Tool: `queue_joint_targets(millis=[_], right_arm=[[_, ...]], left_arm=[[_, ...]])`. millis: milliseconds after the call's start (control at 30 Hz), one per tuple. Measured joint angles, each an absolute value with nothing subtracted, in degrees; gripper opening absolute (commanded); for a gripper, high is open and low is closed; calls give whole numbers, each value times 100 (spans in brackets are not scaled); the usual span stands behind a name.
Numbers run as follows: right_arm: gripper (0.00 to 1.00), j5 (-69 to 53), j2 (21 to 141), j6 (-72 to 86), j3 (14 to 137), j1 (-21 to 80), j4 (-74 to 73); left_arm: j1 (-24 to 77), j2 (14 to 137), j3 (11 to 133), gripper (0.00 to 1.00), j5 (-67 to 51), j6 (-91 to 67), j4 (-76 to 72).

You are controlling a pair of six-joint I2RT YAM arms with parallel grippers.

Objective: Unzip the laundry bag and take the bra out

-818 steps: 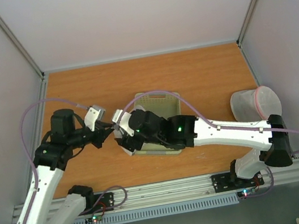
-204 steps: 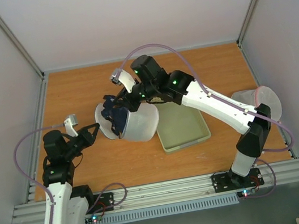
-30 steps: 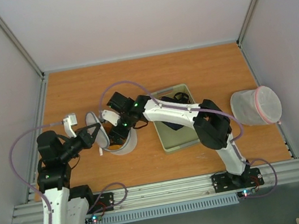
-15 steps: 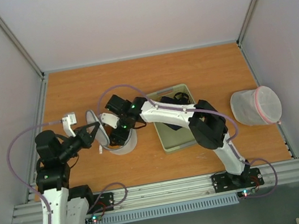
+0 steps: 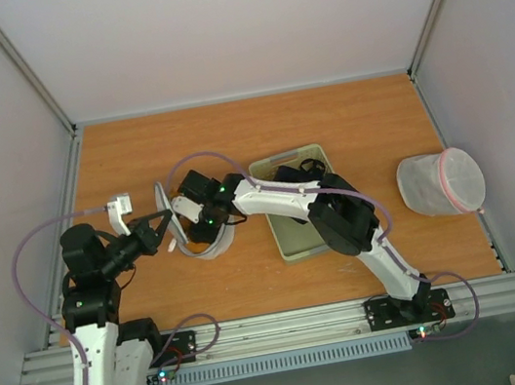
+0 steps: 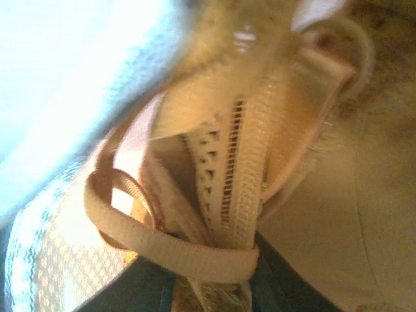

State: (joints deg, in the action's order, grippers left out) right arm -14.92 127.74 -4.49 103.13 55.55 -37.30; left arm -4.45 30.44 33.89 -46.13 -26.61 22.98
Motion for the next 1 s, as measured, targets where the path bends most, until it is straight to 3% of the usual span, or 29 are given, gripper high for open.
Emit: queue_joint_targets(millis=[67,100,333,600,1000], right_arm=[[5,-1450,12772,-416,10313,5561,-3693],[1,-1433,12772,-381,10313,5561,-3667],[1,-1345,12578,-298,10254,5566,-3625],[1,-1459,11391,-137,9898,5435,-3492],[1,-2602,10431,388,9279,4915,-2792]], left_arm=[[-445,3044,3389,1,-4613,-2668,2298],[-445,3044,3389,1,-4613,-2670,2298],[-445,3044,3385,1,-4600,-2665,2307],[-445,3039,3385,1,-4517,-2630,2392],[-445,3035,3385,1,-4456,-2606,2425]])
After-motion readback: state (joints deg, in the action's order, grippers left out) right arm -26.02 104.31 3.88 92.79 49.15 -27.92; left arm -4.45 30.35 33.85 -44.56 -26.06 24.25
